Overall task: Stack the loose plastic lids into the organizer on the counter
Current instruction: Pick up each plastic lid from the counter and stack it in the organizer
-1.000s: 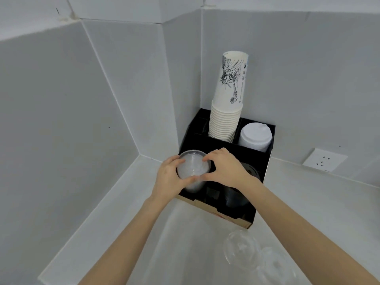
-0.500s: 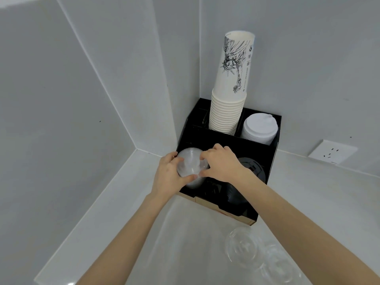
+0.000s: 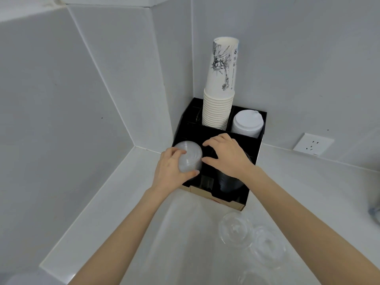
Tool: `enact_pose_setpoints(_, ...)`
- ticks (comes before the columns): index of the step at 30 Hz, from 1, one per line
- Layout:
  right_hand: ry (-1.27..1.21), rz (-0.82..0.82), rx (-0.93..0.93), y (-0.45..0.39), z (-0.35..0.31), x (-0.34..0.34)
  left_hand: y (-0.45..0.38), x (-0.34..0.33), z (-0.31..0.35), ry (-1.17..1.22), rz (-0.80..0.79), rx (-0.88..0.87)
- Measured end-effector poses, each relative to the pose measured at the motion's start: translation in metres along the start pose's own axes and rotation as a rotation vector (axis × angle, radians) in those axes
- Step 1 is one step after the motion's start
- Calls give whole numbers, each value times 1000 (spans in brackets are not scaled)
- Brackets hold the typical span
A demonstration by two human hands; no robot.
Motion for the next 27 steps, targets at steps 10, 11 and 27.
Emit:
enact_pose_setpoints(10,-258,202,-121,116,23,28,71,-39,48,105,-144,-147)
enact_pose_setpoints(11,-275,195,-141,123,27,26,75,-44,49,117,-164,-152)
enact_pose_setpoints(27,-276,-89,-390,204,68,-63,128,-121,54,76,-438,-49)
Point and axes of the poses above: each hand's wrist, its own y-axis away from the middle knuckle, its own x-axis out of the back of the hand, z = x × y, the point moved 4 cm from there along -y, towards the middle knuckle, and after that the axes turned 9 degrees about -y, right-handed, at the moved point
